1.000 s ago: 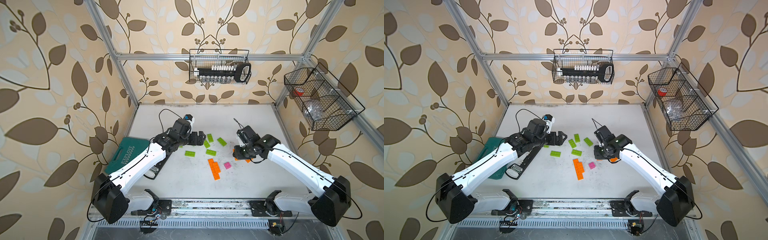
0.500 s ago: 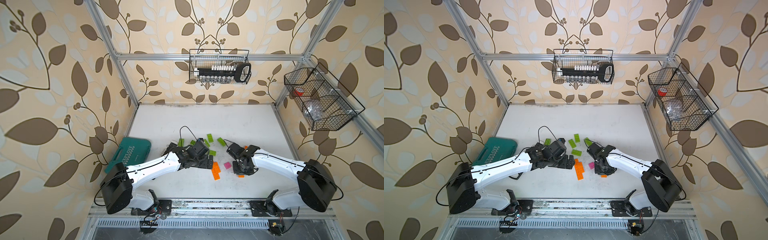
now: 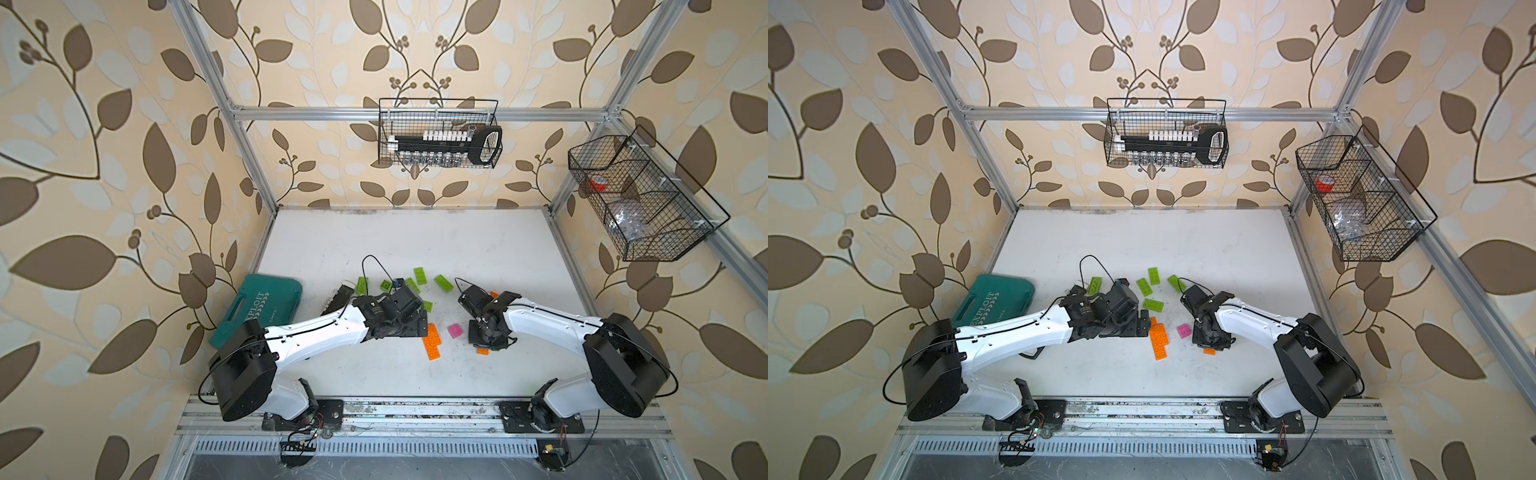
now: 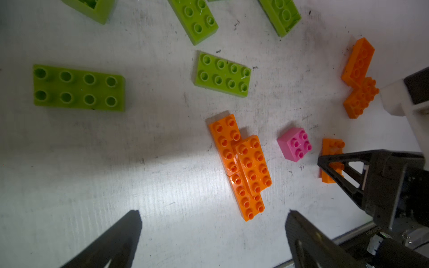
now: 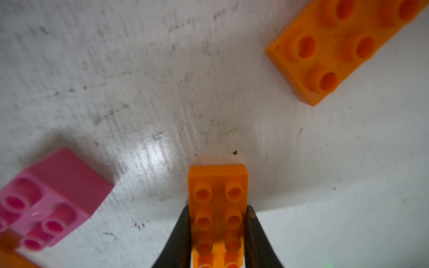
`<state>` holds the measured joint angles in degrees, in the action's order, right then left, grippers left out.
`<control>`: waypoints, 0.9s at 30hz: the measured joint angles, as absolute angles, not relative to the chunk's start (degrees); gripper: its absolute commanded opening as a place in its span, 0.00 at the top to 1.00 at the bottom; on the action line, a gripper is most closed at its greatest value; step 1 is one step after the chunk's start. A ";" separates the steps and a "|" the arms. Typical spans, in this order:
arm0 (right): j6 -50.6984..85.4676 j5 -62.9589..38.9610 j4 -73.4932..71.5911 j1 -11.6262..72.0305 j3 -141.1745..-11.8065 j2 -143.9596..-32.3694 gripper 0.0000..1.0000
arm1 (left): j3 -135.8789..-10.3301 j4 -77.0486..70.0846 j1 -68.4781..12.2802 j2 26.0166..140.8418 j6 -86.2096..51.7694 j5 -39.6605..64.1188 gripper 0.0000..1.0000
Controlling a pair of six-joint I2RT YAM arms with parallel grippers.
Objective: Assemble a small pinwheel with lego
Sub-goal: Place the lego brick at the center of the board.
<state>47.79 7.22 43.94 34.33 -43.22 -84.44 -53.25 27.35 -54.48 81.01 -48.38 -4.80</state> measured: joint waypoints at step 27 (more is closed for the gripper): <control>47.77 -6.85 38.35 34.22 -40.60 -81.30 0.46 | -51.24 20.10 -52.29 79.79 -46.70 2.79 0.01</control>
<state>47.77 -6.85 38.35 34.22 -40.60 -81.30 -51.24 20.10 -52.29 79.79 -46.70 2.79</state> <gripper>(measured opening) 0.550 0.989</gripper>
